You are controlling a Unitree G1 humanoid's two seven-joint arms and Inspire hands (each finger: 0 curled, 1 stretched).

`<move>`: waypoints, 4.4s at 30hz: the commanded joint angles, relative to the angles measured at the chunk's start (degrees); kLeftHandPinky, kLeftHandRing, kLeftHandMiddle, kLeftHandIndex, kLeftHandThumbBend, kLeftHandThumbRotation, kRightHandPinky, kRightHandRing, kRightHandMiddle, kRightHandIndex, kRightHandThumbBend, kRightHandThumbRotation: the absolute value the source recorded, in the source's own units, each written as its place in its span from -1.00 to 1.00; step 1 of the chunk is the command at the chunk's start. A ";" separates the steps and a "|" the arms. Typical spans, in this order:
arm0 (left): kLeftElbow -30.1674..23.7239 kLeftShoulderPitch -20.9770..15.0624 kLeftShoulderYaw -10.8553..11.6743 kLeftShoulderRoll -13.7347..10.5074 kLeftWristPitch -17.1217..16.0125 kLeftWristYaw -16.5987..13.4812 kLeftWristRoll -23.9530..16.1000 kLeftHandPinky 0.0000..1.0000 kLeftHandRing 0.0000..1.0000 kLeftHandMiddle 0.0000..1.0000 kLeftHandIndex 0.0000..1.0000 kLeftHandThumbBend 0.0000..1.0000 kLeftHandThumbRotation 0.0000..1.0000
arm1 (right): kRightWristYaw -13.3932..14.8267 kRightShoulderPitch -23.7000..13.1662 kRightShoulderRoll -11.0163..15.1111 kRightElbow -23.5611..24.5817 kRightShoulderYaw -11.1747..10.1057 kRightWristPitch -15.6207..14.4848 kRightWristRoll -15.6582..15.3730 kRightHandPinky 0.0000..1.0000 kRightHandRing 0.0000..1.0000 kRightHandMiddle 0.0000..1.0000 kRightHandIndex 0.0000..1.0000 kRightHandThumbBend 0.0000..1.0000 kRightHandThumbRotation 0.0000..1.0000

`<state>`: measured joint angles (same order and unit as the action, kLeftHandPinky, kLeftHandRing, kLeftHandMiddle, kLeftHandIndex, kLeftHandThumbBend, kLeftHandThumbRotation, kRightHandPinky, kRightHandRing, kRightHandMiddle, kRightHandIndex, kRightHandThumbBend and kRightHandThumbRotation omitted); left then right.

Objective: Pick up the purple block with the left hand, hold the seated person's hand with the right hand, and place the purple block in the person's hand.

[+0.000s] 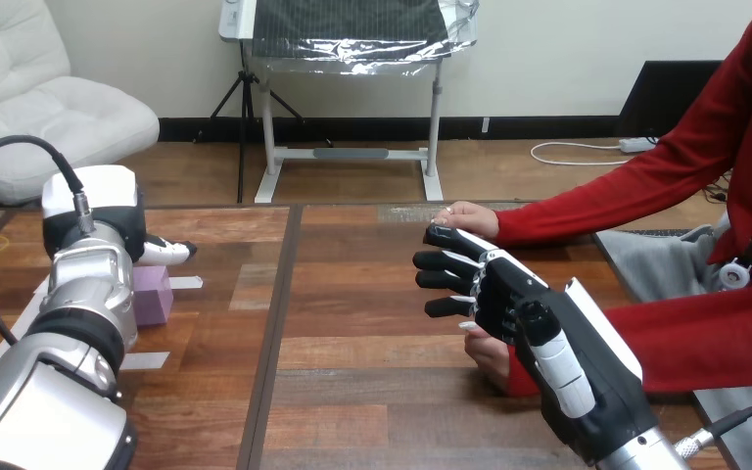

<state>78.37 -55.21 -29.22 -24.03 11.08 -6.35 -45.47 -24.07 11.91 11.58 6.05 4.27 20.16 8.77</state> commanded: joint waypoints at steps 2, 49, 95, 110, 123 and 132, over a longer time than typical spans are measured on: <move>-0.60 -3.46 -0.66 -1.00 -0.32 -0.51 -0.07 0.96 0.86 0.84 0.78 0.37 0.31 | 0.14 -2.07 0.45 2.64 -0.96 1.37 0.27 0.49 0.65 0.68 0.75 0.82 1.00; -0.75 -3.22 -3.08 -1.36 -3.99 11.96 -0.51 1.00 0.96 0.95 0.93 0.41 0.50 | -0.24 -2.17 0.69 2.92 -1.29 1.31 0.96 0.48 0.65 0.67 0.74 0.82 1.00; -1.18 -3.19 -1.53 0.41 -2.61 15.35 3.22 1.00 0.94 0.89 0.84 0.28 0.28 | -0.07 -1.61 0.67 4.12 -1.73 1.03 1.15 0.50 0.64 0.66 0.74 0.79 1.00; -1.35 -3.61 -0.15 0.66 -1.90 16.91 5.73 0.23 0.56 0.65 0.59 0.29 0.33 | -0.28 -1.64 0.49 3.94 -1.77 1.42 1.48 0.47 0.63 0.66 0.73 0.80 1.00; -1.46 -3.88 0.05 0.43 -2.84 17.86 6.50 0.07 0.39 0.54 0.49 0.27 0.37 | -0.37 -1.86 0.44 4.10 -1.63 1.27 1.69 0.47 0.63 0.65 0.73 0.79 1.00; -1.58 -4.06 0.33 0.50 -2.91 18.44 6.47 0.10 0.41 0.55 0.52 0.28 0.39 | -0.60 -1.95 0.51 3.91 -1.65 1.25 1.92 0.46 0.64 0.66 0.73 0.80 1.00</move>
<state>77.73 -56.88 -29.34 -23.99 8.56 11.10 -39.79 -24.42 11.92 11.68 7.81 3.67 20.42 9.37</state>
